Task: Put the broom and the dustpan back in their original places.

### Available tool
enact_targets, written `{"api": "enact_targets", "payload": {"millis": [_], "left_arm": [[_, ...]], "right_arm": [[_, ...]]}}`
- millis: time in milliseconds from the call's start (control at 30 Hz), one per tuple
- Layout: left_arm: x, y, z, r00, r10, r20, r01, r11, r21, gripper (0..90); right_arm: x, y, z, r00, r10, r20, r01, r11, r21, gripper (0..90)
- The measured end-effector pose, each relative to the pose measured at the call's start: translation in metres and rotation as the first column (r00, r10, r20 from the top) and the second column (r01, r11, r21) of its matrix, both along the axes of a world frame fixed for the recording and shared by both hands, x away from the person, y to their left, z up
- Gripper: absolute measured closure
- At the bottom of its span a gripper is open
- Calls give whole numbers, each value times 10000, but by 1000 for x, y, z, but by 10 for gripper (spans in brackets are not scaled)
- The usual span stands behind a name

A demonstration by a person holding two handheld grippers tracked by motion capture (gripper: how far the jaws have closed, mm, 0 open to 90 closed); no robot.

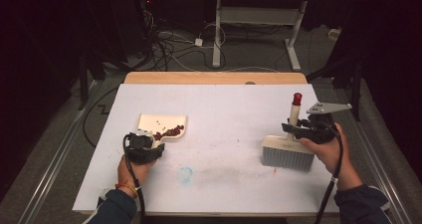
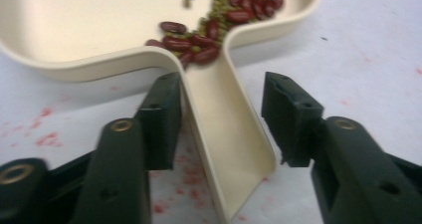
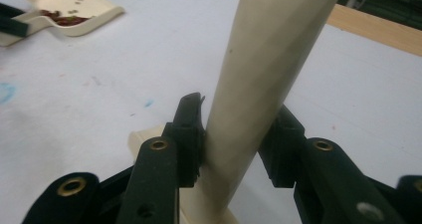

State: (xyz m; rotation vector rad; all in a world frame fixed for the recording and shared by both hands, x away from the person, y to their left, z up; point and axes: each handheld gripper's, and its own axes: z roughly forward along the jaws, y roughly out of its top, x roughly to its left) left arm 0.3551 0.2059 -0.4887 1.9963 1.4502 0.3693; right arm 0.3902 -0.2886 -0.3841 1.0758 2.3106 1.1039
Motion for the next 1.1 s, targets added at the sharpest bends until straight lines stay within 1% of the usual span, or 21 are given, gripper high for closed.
{"api": "enact_targets", "payload": {"millis": [33, 67, 133, 200, 233, 267, 333, 400, 433, 467, 500, 533, 567, 600, 667, 733, 800, 867, 933, 1033, 1100], "left_arm": [[-2, -1, 0, 9997, -224, 47, 224, 9997, -10, 469], [-4, -3, 1, 9994, -316, 125, 314, 9994, 168, 469], [-7, -2, 3, 9983, -471, 346, 464, 9987, 187, 409], [-13, 3, 8, 9954, -505, 808, 508, 9987, -13, 365], [-17, 6, 11, 9918, -588, 1133, 603, 9981, -98, 357], [-21, 10, 15, 9840, -860, 1558, 903, 9957, -207, 338], [-28, 14, 19, 9723, -1084, 2069, 1113, 9938, -23, 332], [-37, 17, 21, 9575, -1220, 2612, 1206, 9925, 217, 223], [-41, 17, 21, 9483, -1602, 2740, 1562, 9870, 368, 222], [-43, 17, 22, 9445, -1818, 2738, 1743, 9833, 516, 213], [-46, 14, 22, 9383, -2090, 2756, 1927, 9776, 851, 208], [-49, 12, 23, 9299, -2337, 2838, 2060, 9706, 1242, 190], [-54, 9, 24, 9177, -2640, 2969, 2287, 9621, 1487, 166], [-56, 8, 24, 9104, -2823, 3025, 2444, 9568, 1577, 165], [-61, 5, 23, 8985, -3159, 3047, 2710, 9454, 1811, 164], [-64, 4, 19, 8946, -3338, 2970, 2870, 9388, 1905, 164], [-65, 4, 16, 8990, -3389, 2774, 2914, 9357, 1990, 164], [-66, 6, 14, 9000, -3379, 2754, 2930, 9367, 1918, 163], [-67, 7, 13, 9003, -3351, 2778, 2928, 9385, 1831, 163], [-68, 9, 12, 8970, -3388, 2840, 3022, 9388, 1653, 163], [-68, 10, 11, 8902, -3471, 2952, 3105, 9362, 1646, 163]], "right_arm": [[6, 2, -3, 10000, -11, -46, 11, 10000, -55, 641], [12, 4, -5, 9999, -121, -52, 120, 9998, -173, 633], [24, 8, -10, 9992, -366, -151, 360, 9986, -390, 619], [35, 13, -16, 9982, -562, -219, 547, 9963, -658, 602], [40, 14, -19, 9975, -639, -314, 611, 9945, -851, 594], [46, 16, -22, 9962, -770, -398, 727, 9922, -1008, 587], [53, 18, -28, 9930, -1101, -434, 1040, 9869, -1231, 576], [57, 18, -33, 9890, -1431, -386, 1369, 9818, -1319, 544], [58, 17, -35, 9862, -1624, -325, 1574, 9802, -1202, 518], [60, 16, -37, 9839, -1759, -305, 1716, 9790, -1097, 502], [61, 15, -38, 9839, -1769, -266, 1735, 9799, -980, 478], [61, 14, -39, 9852, -1708, -136, 1693, 9826, -760, 501], [61, 13, -37, 9870, -1604, -22, 1600, 9852, -621, 493], [59, 13, -35, 9857, -1670, 206, 1679, 9842, -570, 488], [57, 14, -34, 9856, -1649, 370, 1667, 9846, -526, 483], [56, 15, -34, 9864, -1590, 427, 1609, 9858, -473, 476], [57, 16, -36, 9908, -1308, 343, 1321, 9905, -378, 464], [56, 18, -37, 9909, -1255, 488, 1279, 9906, -491, 449], [55, 18, -37, 9911, -1224, 522, 1244, 9915, -371, 437], [51, 19, -35, 9900, -1209, 733, 1232, 9920, -269, 416], [49, 21, -32, 9886, -1212, 894, 1239, 9920, -254, 396]]}}
